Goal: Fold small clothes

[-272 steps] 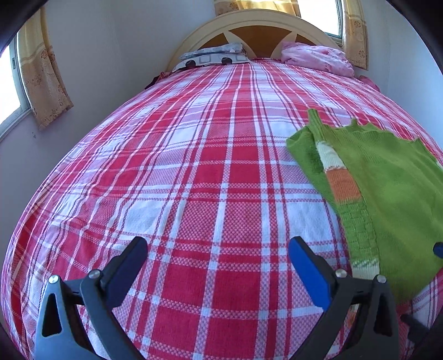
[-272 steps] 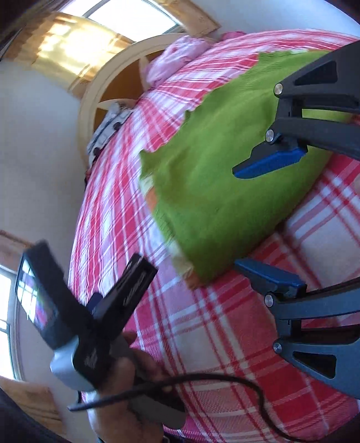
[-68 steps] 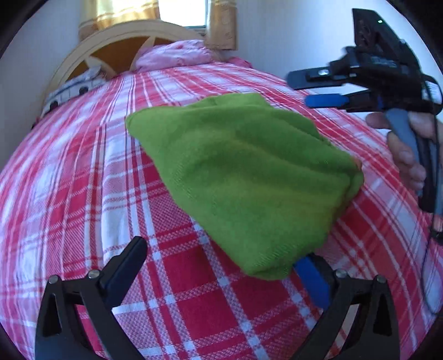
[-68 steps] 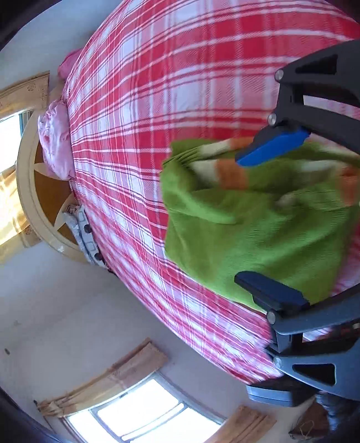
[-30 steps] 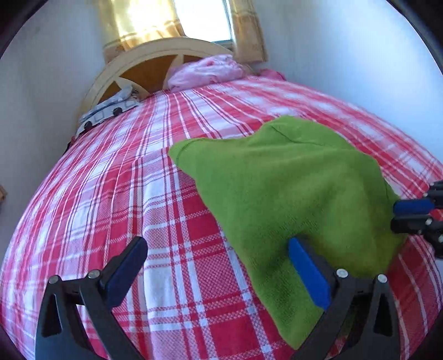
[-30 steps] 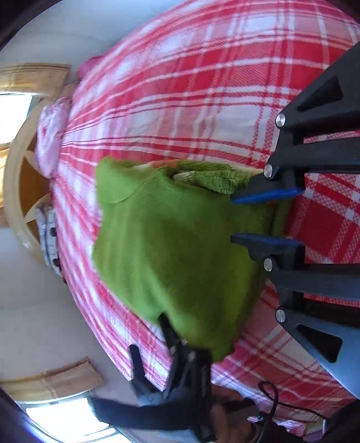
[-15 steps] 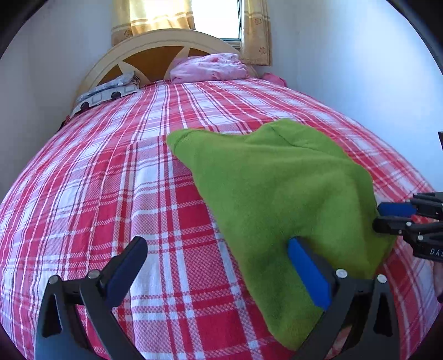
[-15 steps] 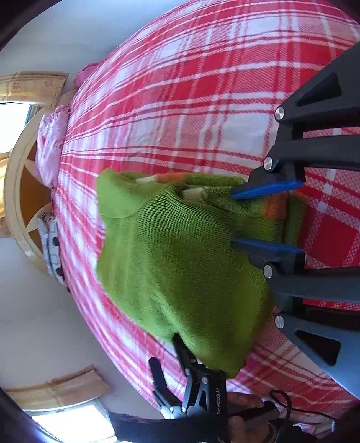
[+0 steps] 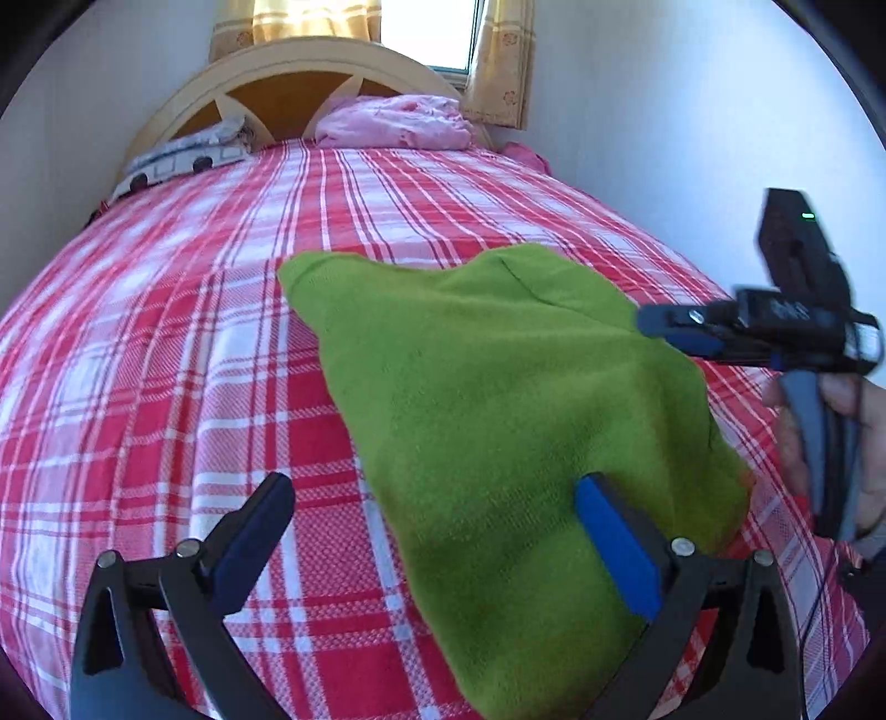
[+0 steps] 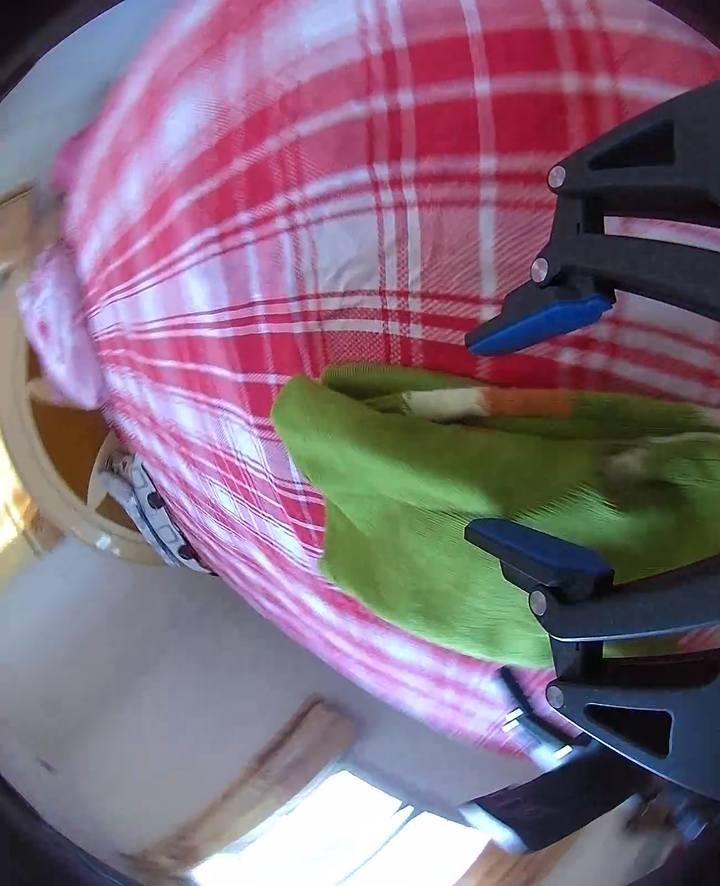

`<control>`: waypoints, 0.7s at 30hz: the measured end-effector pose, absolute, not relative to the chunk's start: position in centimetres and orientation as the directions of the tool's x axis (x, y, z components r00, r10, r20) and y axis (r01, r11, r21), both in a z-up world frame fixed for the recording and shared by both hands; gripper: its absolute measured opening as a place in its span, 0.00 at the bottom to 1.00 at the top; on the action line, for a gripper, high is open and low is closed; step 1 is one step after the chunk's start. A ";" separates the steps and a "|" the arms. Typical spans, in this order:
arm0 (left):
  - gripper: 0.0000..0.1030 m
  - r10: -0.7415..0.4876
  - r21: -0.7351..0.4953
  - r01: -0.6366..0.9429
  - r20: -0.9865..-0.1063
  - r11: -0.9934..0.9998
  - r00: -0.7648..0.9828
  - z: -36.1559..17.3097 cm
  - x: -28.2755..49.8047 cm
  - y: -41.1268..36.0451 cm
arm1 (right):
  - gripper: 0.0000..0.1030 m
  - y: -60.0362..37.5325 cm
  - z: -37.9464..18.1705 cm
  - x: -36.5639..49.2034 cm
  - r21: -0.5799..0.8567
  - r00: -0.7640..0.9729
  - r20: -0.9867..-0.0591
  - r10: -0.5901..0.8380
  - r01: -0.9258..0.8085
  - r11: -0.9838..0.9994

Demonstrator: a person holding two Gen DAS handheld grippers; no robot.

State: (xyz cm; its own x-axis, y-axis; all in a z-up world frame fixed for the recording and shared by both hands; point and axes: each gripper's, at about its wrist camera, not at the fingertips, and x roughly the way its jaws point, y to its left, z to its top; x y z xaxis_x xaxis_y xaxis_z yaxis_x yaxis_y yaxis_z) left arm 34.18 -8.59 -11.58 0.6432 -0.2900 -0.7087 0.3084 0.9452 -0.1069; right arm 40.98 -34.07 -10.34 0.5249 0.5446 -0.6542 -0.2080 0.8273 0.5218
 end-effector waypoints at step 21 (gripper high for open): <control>1.00 -0.391 -0.232 0.341 -0.749 0.911 0.535 -14.2 35.7 -9.5 | 0.55 -32.9 -14.2 47.5 0.631 0.485 -0.592 0.644 -0.218 0.745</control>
